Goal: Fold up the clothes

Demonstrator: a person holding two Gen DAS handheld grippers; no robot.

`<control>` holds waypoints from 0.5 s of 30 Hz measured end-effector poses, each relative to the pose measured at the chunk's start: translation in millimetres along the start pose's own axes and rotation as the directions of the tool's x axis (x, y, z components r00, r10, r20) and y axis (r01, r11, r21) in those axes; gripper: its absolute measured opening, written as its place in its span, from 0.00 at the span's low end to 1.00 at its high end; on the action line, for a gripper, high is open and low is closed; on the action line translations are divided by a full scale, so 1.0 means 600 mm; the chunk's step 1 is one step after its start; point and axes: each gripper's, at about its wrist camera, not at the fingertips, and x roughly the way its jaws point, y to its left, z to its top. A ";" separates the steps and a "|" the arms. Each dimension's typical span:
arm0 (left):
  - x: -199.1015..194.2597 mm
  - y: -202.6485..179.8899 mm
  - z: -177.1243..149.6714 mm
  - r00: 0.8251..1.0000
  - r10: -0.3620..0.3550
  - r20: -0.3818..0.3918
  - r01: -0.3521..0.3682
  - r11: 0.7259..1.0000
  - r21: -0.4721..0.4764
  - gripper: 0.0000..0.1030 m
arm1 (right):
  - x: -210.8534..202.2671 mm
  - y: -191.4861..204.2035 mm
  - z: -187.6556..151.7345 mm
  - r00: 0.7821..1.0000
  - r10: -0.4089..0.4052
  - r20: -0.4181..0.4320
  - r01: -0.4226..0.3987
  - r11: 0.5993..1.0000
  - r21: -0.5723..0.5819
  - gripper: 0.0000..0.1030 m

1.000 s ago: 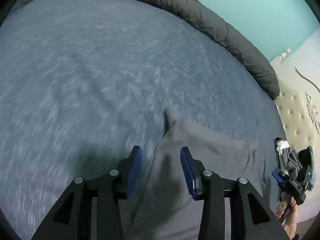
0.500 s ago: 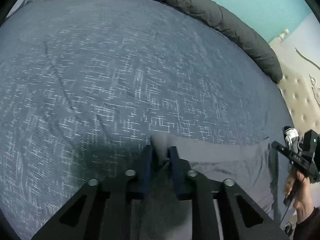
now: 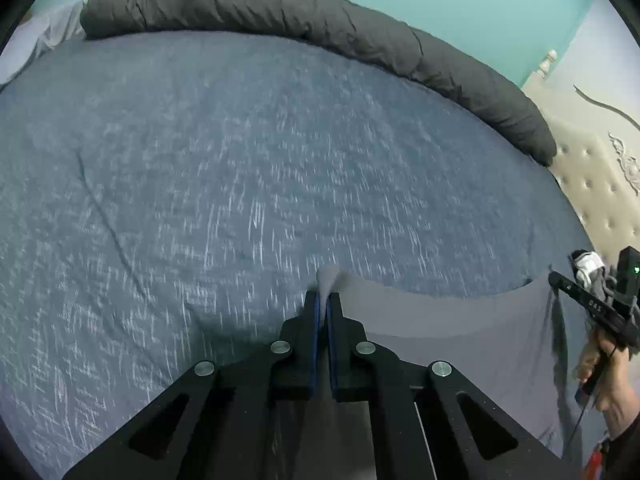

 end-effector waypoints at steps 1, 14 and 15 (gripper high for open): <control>0.002 -0.001 0.001 1.000 0.005 -0.001 -0.005 1.000 0.002 0.03 | 0.005 -0.001 0.000 1.000 -0.009 -0.008 0.009 1.000 0.003 0.02; -0.029 0.034 -0.023 0.999 0.052 0.001 -0.052 0.998 -0.024 0.35 | -0.010 -0.018 -0.021 0.996 -0.091 -0.018 0.092 0.993 0.067 0.24; -0.048 0.033 -0.033 0.999 0.052 0.007 -0.052 0.998 -0.022 0.38 | -0.030 -0.020 -0.030 0.998 -0.063 -0.001 0.063 0.994 0.089 0.28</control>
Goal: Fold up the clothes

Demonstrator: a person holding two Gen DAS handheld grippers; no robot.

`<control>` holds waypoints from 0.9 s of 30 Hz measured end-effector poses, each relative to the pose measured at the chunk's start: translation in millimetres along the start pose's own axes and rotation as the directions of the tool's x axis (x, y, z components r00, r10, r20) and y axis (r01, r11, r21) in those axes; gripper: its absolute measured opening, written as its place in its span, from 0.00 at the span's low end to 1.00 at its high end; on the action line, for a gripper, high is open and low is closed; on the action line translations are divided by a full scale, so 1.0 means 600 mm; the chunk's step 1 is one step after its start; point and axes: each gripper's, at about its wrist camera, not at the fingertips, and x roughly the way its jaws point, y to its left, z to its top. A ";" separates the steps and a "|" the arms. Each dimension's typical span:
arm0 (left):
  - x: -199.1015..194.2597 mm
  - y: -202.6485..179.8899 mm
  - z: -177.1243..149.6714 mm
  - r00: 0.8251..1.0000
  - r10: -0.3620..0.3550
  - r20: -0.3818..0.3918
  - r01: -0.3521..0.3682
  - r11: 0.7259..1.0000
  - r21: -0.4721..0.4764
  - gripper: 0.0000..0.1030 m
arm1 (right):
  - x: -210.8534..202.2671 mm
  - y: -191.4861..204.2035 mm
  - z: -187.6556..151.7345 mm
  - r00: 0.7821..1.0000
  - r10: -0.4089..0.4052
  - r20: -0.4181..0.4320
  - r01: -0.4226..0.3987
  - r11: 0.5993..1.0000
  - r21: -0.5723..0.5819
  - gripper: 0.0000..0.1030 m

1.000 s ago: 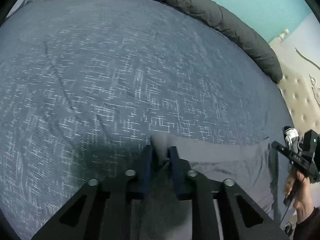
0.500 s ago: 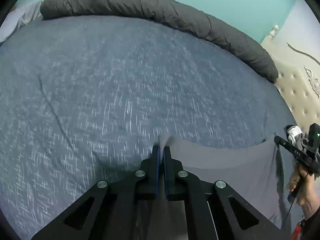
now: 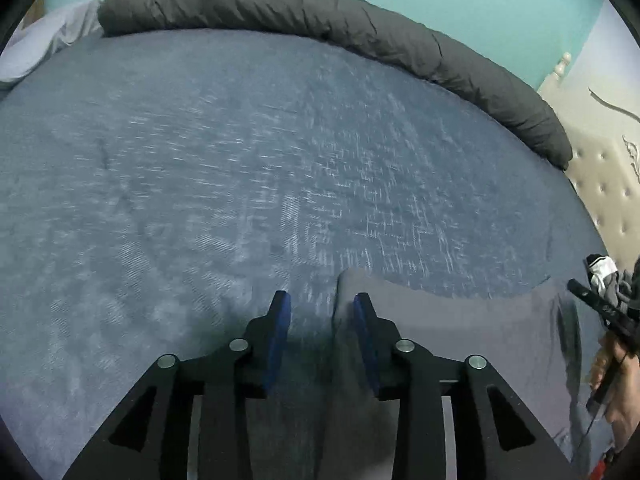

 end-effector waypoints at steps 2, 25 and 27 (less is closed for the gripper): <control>-0.030 -0.002 -0.019 1.000 -0.006 0.007 0.006 1.000 0.007 0.41 | -0.039 -0.003 -0.021 0.998 0.055 0.033 -0.056 0.998 0.033 0.30; -0.148 -0.145 -0.370 0.978 -0.132 -0.159 0.156 0.977 0.147 0.41 | -0.162 0.148 -0.354 0.961 0.220 -0.170 -0.214 0.975 0.053 0.41; -0.146 -0.149 -0.372 0.979 -0.128 -0.158 0.153 0.976 0.156 0.41 | -0.157 0.162 -0.355 0.959 0.226 -0.173 -0.222 0.974 0.043 0.42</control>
